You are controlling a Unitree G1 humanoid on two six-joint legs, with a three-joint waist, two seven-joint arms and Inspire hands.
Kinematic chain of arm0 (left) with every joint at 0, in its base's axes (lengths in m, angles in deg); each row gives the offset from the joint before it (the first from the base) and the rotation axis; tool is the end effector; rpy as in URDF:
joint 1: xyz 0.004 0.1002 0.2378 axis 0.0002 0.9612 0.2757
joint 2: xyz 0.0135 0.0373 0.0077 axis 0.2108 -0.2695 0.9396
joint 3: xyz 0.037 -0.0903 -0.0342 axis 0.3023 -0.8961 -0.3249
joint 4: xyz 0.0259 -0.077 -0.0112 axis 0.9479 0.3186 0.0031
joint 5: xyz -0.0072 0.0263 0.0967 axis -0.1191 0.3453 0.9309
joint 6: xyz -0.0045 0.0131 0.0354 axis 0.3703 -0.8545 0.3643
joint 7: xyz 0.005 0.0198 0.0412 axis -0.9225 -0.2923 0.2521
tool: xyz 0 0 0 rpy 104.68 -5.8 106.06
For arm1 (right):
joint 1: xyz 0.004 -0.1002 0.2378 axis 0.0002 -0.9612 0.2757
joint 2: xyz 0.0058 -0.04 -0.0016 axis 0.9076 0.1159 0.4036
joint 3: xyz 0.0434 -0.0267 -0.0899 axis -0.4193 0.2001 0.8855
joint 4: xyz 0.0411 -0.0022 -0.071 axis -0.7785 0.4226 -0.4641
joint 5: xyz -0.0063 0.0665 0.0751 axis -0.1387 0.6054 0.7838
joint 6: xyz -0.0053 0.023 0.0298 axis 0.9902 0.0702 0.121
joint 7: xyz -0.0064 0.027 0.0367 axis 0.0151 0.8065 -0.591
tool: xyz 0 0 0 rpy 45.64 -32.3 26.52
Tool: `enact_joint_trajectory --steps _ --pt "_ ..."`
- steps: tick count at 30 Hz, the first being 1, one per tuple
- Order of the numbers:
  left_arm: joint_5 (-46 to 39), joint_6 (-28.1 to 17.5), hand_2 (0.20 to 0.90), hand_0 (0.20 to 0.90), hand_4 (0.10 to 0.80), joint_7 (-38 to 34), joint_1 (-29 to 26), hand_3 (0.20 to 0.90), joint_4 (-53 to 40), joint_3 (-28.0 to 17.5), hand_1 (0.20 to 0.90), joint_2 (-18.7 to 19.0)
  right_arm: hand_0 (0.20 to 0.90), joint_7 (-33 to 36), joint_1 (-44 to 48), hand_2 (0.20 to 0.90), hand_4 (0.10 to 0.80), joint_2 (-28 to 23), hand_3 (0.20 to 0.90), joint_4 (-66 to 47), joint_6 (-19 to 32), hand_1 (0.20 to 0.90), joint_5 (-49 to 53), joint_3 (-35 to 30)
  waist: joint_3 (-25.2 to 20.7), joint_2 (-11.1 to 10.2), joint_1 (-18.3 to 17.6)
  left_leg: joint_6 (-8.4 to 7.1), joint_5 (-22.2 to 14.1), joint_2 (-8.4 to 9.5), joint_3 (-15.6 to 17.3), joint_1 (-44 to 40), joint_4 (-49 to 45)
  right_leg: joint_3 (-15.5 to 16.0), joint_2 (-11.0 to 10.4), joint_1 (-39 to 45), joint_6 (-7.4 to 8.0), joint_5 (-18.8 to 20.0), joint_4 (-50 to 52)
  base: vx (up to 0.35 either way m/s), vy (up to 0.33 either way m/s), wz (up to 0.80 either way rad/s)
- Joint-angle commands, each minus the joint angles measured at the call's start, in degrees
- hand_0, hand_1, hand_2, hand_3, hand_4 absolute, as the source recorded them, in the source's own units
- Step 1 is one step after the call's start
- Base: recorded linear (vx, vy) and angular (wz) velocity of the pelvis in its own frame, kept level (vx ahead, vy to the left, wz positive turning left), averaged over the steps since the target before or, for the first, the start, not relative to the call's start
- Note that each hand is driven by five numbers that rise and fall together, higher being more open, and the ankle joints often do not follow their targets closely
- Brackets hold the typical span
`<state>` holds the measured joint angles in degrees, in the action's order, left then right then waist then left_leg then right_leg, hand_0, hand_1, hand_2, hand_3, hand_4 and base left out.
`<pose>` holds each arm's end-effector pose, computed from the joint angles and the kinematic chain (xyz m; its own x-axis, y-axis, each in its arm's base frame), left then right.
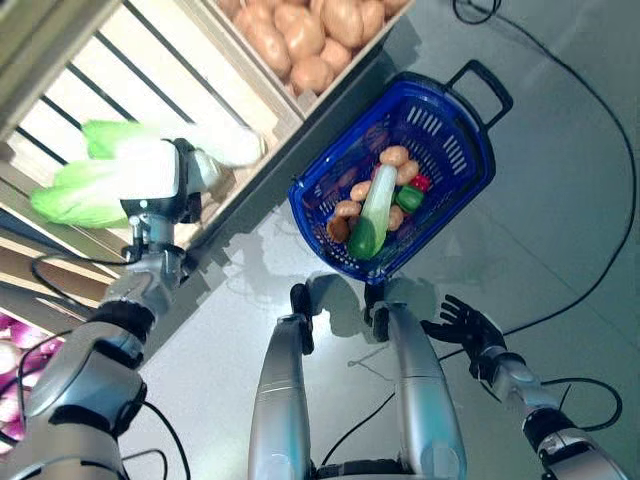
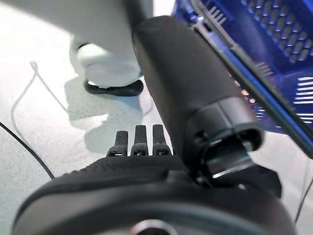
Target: Put vegetables into the basket
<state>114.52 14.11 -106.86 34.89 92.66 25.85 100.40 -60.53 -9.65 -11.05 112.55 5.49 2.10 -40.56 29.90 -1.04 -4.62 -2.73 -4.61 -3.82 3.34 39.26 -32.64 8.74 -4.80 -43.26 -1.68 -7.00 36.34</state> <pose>0.3079 0.2904 0.1092 0.8417 0.1535 0.5177 -0.5132 -0.0709 0.8553 0.2113 -0.2404 -0.0359 0.8559 -0.0611 -0.5135 0.1186 0.9897 0.0798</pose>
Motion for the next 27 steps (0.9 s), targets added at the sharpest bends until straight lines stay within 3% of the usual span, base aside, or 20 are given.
enact_joint_trajectory --steps 1,12,17,22,27 --pt "-3.1 -2.1 0.3 0.3 0.4 -6.5 -0.8 0.3 -1.8 -7.6 0.3 3.7 0.9 2.8 -2.1 0.9 0.8 -0.8 0.9 -0.2 3.7 0.9 2.3 -1.4 -2.9 0.6 2.4 -0.11 3.3 1.86 2.1 -3.2 5.9 0.8 -2.3 10.2 2.17 2.8 -10.2 0.03 -0.102 0.12" --pt "-2.7 -8.2 0.3 0.3 0.4 -7.4 14.6 0.3 -13.8 -13.4 0.3 -0.8 0.9 2.0 -7.3 0.9 0.8 1.6 0.9 3.4 5.9 0.9 2.5 -5.4 -8.6 1.3 4.9 -0.71 7.8 2.26 0.9 -17.0 21.4 4.4 -2.0 25.3 3.36 4.9 -23.8 0.05 -0.065 0.07" --pt "-12.2 -15.8 0.3 0.3 0.4 -7.2 24.2 0.3 -26.5 -20.2 0.3 -4.5 0.9 2.4 -12.7 0.9 0.8 3.8 0.9 -1.4 8.6 0.9 1.6 -8.3 -12.8 1.0 5.9 -0.77 8.5 2.16 -0.4 -23.7 26.7 5.8 -1.6 32.6 3.7 5.3 -28.6 0.128 -0.032 0.1" --pt "-23.6 -25.8 0.3 0.3 0.4 3.6 32.9 0.3 -41.6 -29.9 0.3 -11.5 0.9 4.5 -17.1 0.9 0.8 5.8 0.9 -10.2 8.5 0.9 -0.6 -10.9 -16.6 -0.5 7.4 -0.51 8.3 2.06 -2.0 -29.0 30.4 7.0 -1.1 39.1 4.07 5.6 -32.6 0.154 -0.055 0.15" --pt "-35.1 -31.6 0.3 0.3 0.4 14.1 35.2 0.3 -48.2 -31.6 0.3 -15.7 0.9 4.8 -19.1 0.9 0.8 6.0 0.9 -15.7 9.3 0.9 -3.1 -11.7 -19.2 -1.5 7.6 -0.43 8.1 1.72 -2.4 -32.3 32.6 7.0 -0.7 42.1 4.66 7.0 -35.4 0.119 -0.029 0.18"
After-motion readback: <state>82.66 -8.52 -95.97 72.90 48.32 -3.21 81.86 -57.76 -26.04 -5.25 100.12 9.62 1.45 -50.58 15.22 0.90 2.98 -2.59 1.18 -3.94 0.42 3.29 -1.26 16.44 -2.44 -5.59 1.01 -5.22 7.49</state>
